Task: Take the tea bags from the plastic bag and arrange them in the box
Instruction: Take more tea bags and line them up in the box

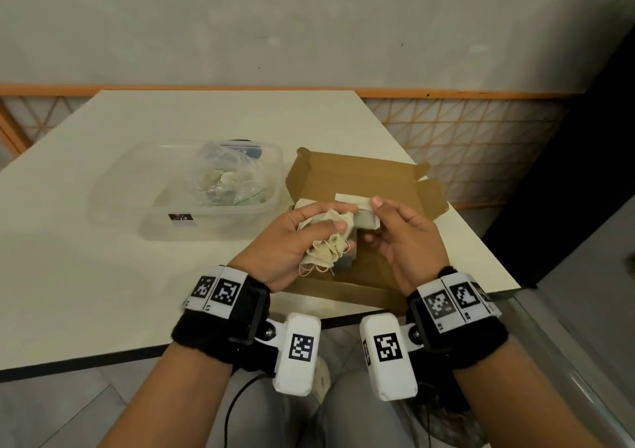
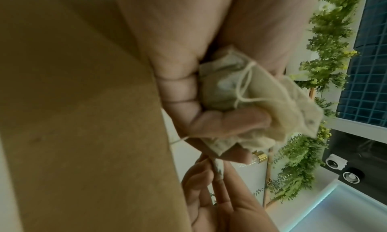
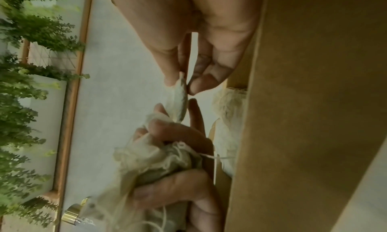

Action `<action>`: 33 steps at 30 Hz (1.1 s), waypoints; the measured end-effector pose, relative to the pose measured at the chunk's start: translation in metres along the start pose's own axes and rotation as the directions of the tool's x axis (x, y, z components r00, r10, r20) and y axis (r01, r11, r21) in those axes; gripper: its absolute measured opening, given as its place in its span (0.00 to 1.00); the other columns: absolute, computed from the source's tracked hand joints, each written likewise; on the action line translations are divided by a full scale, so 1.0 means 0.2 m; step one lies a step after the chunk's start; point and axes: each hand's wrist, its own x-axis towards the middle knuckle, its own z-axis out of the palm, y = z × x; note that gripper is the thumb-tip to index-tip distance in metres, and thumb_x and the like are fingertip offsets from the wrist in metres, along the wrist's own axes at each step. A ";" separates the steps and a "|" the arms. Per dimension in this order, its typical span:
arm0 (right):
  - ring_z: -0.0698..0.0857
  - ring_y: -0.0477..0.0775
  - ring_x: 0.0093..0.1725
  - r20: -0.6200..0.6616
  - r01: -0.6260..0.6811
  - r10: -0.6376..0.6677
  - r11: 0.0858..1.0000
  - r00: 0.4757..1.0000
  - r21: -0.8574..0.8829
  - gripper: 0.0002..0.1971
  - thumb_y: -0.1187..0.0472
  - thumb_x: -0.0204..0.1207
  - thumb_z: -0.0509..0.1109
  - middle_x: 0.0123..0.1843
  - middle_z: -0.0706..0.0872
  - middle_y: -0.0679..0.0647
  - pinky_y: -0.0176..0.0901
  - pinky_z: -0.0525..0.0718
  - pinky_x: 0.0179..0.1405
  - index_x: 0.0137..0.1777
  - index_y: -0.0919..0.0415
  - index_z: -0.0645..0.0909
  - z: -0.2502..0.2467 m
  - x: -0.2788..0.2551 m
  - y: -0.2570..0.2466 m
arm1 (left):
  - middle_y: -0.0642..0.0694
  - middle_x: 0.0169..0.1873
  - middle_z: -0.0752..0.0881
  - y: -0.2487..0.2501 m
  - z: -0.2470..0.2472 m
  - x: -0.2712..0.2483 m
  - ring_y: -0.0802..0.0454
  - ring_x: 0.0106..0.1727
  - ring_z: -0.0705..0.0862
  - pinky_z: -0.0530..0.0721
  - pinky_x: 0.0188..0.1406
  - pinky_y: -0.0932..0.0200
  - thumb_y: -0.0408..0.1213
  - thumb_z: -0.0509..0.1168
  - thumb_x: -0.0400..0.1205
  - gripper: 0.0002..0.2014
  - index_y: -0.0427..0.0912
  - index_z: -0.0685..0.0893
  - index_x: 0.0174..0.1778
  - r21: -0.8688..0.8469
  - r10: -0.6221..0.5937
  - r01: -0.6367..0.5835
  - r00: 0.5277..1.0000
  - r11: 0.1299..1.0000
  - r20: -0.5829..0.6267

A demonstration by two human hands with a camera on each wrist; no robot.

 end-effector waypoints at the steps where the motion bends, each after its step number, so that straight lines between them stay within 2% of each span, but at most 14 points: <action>1: 0.82 0.51 0.40 0.002 -0.003 0.003 1.000 1.000 0.014 0.05 0.62 0.77 0.68 0.41 0.86 0.58 0.35 0.84 0.32 0.42 0.61 0.84 0.00 0.00 0.00 | 0.43 0.38 0.87 0.00 0.00 0.00 0.52 0.33 0.87 0.83 0.27 0.66 0.31 0.65 0.72 0.15 0.38 0.85 0.55 0.007 -0.001 0.001 1.000 1.000 -0.004; 4: 0.86 0.52 0.44 0.039 -0.021 0.019 0.998 0.999 0.054 0.05 0.63 0.77 0.68 0.47 0.87 0.59 0.37 0.87 0.36 0.50 0.62 0.82 0.00 0.01 0.00 | 0.44 0.37 0.87 0.00 0.00 0.01 0.54 0.31 0.86 0.82 0.28 0.67 0.31 0.65 0.71 0.15 0.37 0.85 0.54 0.004 0.013 -0.012 0.999 1.000 -0.041; 7: 0.87 0.46 0.42 0.122 0.057 -0.055 0.998 0.991 -0.012 0.17 0.70 0.73 0.70 0.48 0.87 0.54 0.36 0.85 0.37 0.60 0.56 0.77 -0.01 0.01 0.01 | 0.43 0.35 0.87 -0.01 0.00 0.02 0.54 0.30 0.86 0.82 0.30 0.66 0.32 0.66 0.72 0.16 0.35 0.85 0.55 -0.009 0.013 -0.013 0.997 1.000 -0.073; 9: 0.86 0.46 0.46 0.181 0.144 -0.120 0.982 0.976 -0.125 0.20 0.73 0.71 0.71 0.50 0.87 0.52 0.37 0.85 0.43 0.58 0.51 0.79 -0.01 0.00 0.02 | 0.43 0.36 0.88 -0.01 0.00 0.02 0.54 0.31 0.86 0.82 0.31 0.66 0.32 0.66 0.71 0.17 0.35 0.84 0.55 -0.002 0.006 -0.006 0.998 1.000 -0.070; 11: 0.86 0.48 0.50 0.195 0.176 -0.141 0.969 0.971 -0.173 0.17 0.74 0.71 0.71 0.50 0.88 0.52 0.41 0.85 0.49 0.53 0.51 0.82 -0.01 -0.01 0.02 | 0.44 0.35 0.88 -0.01 0.00 0.02 0.54 0.31 0.86 0.83 0.29 0.66 0.32 0.66 0.71 0.17 0.34 0.84 0.56 -0.006 -0.002 0.002 0.998 1.000 -0.060; 13: 0.86 0.49 0.49 0.151 0.191 -0.163 0.962 0.975 -0.196 0.12 0.71 0.73 0.71 0.47 0.89 0.54 0.42 0.84 0.49 0.48 0.53 0.86 -0.01 0.00 0.04 | 0.44 0.33 0.87 -0.02 -0.01 0.02 0.54 0.30 0.86 0.83 0.28 0.66 0.31 0.66 0.71 0.17 0.34 0.84 0.56 -0.004 -0.011 0.011 0.998 1.000 -0.056; 16: 0.86 0.57 0.50 0.025 0.168 -0.166 0.972 0.986 -0.163 0.06 0.64 0.74 0.71 0.47 0.89 0.57 0.50 0.85 0.52 0.43 0.53 0.89 0.00 0.01 0.04 | 0.43 0.34 0.86 -0.02 -0.01 0.02 0.54 0.29 0.85 0.82 0.27 0.67 0.27 0.63 0.77 0.11 0.35 0.85 0.54 0.031 -0.024 0.025 0.998 0.999 -0.055; 19: 0.85 0.51 0.43 -0.116 0.064 -0.057 0.996 0.992 0.062 0.05 0.63 0.77 0.68 0.44 0.88 0.55 0.41 0.86 0.40 0.47 0.61 0.84 -0.01 0.02 0.00 | 0.43 0.33 0.86 -0.02 -0.01 0.02 0.54 0.29 0.85 0.82 0.27 0.67 0.24 0.61 0.80 0.11 0.34 0.85 0.55 0.079 -0.030 0.034 0.998 0.996 -0.054; 22: 0.86 0.52 0.47 -0.066 -0.045 0.052 0.994 0.996 0.100 0.12 0.57 0.76 0.69 0.48 0.88 0.57 0.48 0.85 0.48 0.55 0.62 0.81 -0.03 0.03 -0.03 | 0.41 0.34 0.86 -0.02 -0.01 0.02 0.54 0.29 0.85 0.83 0.29 0.66 0.24 0.62 0.80 0.12 0.34 0.85 0.56 0.105 -0.036 0.042 0.998 0.994 -0.054; 24: 0.87 0.53 0.49 0.048 -0.112 0.114 0.993 0.992 -0.044 0.15 0.57 0.74 0.71 0.52 0.89 0.58 0.50 0.85 0.54 0.58 0.63 0.81 -0.03 0.03 -0.05 | 0.41 0.36 0.86 -0.01 -0.01 0.01 0.53 0.30 0.85 0.84 0.30 0.65 0.24 0.63 0.80 0.11 0.36 0.86 0.54 0.108 -0.041 0.047 0.997 0.993 -0.062; 26: 0.87 0.56 0.49 0.129 -0.111 0.145 0.964 0.981 -0.240 0.14 0.62 0.73 0.72 0.53 0.88 0.62 0.50 0.83 0.55 0.58 0.65 0.81 -0.02 0.03 -0.08 | 0.40 0.37 0.86 0.00 -0.01 0.00 0.53 0.31 0.86 0.83 0.31 0.65 0.25 0.63 0.79 0.11 0.38 0.86 0.53 0.092 -0.039 0.045 0.997 0.995 -0.065; 28: 0.84 0.56 0.42 0.151 -0.065 0.131 0.922 0.980 -0.382 0.06 0.65 0.72 0.73 0.46 0.88 0.61 0.43 0.82 0.45 0.48 0.64 0.85 -0.01 0.05 -0.13 | 0.42 0.36 0.86 0.02 -0.03 -0.02 0.55 0.31 0.85 0.83 0.28 0.67 0.28 0.65 0.76 0.11 0.38 0.86 0.53 0.043 -0.033 0.036 0.997 0.998 -0.069; 31: 0.77 0.44 0.29 0.151 0.023 0.078 0.820 0.985 -0.572 0.03 0.66 0.72 0.73 0.35 0.84 0.52 0.28 0.77 0.25 0.45 0.64 0.85 0.01 0.08 -0.21 | 0.44 0.36 0.86 0.04 -0.10 -0.05 0.58 0.31 0.84 0.77 0.18 0.70 0.30 0.70 0.75 0.08 0.40 0.90 0.48 -0.215 -0.043 0.026 0.996 0.976 -0.073; 33: 0.77 0.42 0.29 0.191 0.093 0.061 0.706 0.980 -0.702 0.06 0.64 0.72 0.74 0.34 0.83 0.50 0.28 0.76 0.25 0.47 0.65 0.85 0.04 0.11 -0.27 | 0.42 0.44 0.85 0.03 -0.16 -0.09 0.58 0.32 0.84 0.75 0.16 0.72 0.29 0.75 0.70 0.08 0.37 0.91 0.45 -0.482 -0.048 0.032 0.999 0.875 -0.021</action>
